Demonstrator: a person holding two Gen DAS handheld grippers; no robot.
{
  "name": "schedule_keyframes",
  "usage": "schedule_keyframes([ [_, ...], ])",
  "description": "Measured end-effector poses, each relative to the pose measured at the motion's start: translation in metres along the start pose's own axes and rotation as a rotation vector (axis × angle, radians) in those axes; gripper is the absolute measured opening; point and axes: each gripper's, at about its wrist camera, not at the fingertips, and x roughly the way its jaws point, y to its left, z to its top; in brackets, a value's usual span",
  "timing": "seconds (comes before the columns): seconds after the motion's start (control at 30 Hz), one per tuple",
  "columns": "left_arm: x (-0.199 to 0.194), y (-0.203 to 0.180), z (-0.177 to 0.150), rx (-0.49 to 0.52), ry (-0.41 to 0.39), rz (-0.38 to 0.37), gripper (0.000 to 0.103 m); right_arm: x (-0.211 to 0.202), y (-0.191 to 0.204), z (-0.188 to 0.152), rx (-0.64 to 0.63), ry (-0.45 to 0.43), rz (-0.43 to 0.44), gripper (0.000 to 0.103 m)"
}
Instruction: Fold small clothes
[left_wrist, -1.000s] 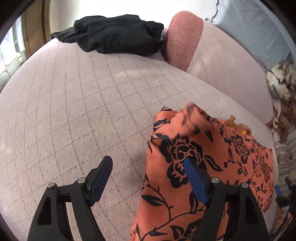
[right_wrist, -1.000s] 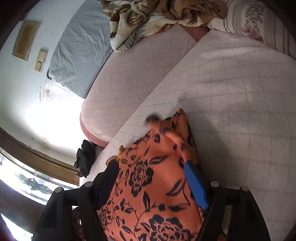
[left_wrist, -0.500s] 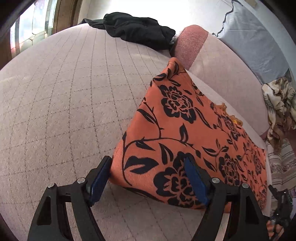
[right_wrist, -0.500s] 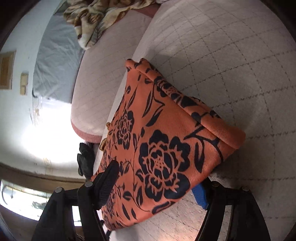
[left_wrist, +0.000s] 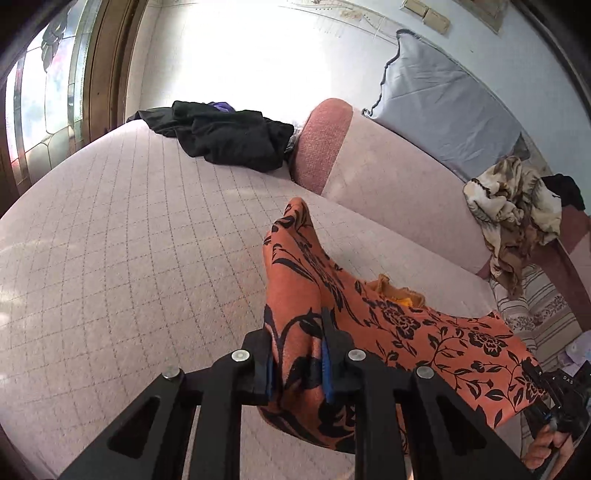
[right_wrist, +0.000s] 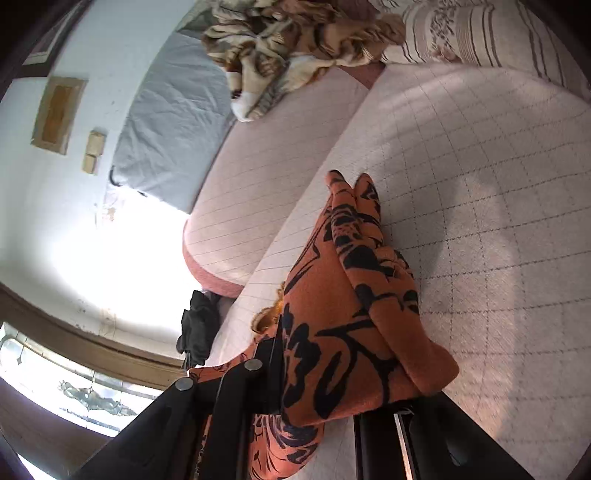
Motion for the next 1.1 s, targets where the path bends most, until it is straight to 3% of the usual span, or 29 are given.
schedule_keyframes([
  [0.1, -0.026, 0.023, -0.049, 0.004, 0.045, 0.000, 0.025, -0.047, -0.016, -0.033, -0.016, 0.022, -0.026, 0.013],
  [0.17, -0.013, 0.041, -0.088, 0.014, 0.121, 0.060, 0.040, -0.069, -0.051, -0.063, 0.019, 0.050, -0.070, 0.026],
  [0.2, -0.001, 0.052, -0.105, 0.011, 0.173, 0.085, 0.045, -0.074, -0.073, -0.079, 0.021, 0.077, -0.115, 0.037],
  [0.23, 0.012, 0.067, -0.117, -0.009, 0.238, 0.115, 0.046, -0.073, -0.096, -0.090, 0.030, 0.127, -0.185, 0.071],
  [0.27, 0.013, 0.079, -0.121, -0.046, 0.249, 0.074, 0.049, -0.075, -0.120, -0.098, 0.064, 0.165, -0.236, 0.066],
  [0.3, 0.006, 0.086, -0.117, -0.073, 0.221, 0.035, 0.049, -0.083, -0.132, -0.099, 0.084, 0.142, -0.175, 0.064],
  [0.4, -0.022, 0.088, -0.093, -0.061, 0.110, 0.145, 0.055, -0.120, -0.123, -0.085, 0.027, 0.051, -0.247, 0.066],
  [0.47, -0.037, 0.086, -0.080, -0.049, 0.035, 0.147, 0.063, -0.133, -0.104, -0.067, -0.033, -0.012, -0.260, 0.066],
  [0.53, -0.042, 0.078, -0.077, -0.028, 0.017, 0.136, 0.064, -0.128, -0.082, -0.051, -0.088, -0.008, -0.217, 0.066],
  [0.63, -0.038, 0.061, -0.087, 0.026, 0.051, 0.074, 0.064, -0.092, -0.045, -0.041, -0.180, 0.138, -0.086, 0.073],
  [0.73, -0.025, 0.048, -0.099, 0.063, 0.100, 0.040, 0.065, -0.027, -0.023, -0.057, -0.213, 0.414, 0.094, 0.079],
  [0.77, -0.022, 0.046, -0.102, 0.076, 0.111, 0.034, 0.065, -0.006, -0.020, -0.067, -0.241, 0.490, 0.128, 0.079],
  [0.8, -0.019, 0.044, -0.104, 0.086, 0.118, 0.034, 0.065, 0.011, -0.023, -0.071, -0.289, 0.509, 0.080, 0.079],
  [0.83, -0.018, 0.043, -0.105, 0.093, 0.121, 0.039, 0.065, 0.022, -0.036, -0.069, -0.324, 0.500, -0.006, 0.077],
  [0.87, -0.018, 0.044, -0.104, 0.099, 0.119, 0.048, 0.065, 0.029, -0.059, -0.055, -0.286, 0.442, -0.093, 0.060],
  [0.9, -0.018, 0.046, -0.104, 0.104, 0.114, 0.056, 0.065, 0.027, -0.087, -0.035, -0.139, 0.370, -0.103, 0.042],
  [0.93, -0.020, 0.049, -0.103, 0.107, 0.107, 0.063, 0.065, 0.018, -0.102, -0.020, -0.038, 0.304, -0.104, 0.035],
  [1.0, -0.017, 0.053, -0.100, 0.095, 0.101, 0.076, 0.067, 0.000, -0.088, -0.005, -0.116, 0.176, -0.148, 0.063],
  [1.03, -0.013, 0.053, -0.099, 0.086, 0.102, 0.071, 0.067, 0.000, -0.076, -0.003, -0.145, 0.173, -0.126, 0.093],
  [1.1, -0.004, 0.049, -0.096, 0.080, 0.109, 0.053, 0.067, 0.024, -0.057, -0.006, -0.177, 0.308, -0.001, 0.096],
])
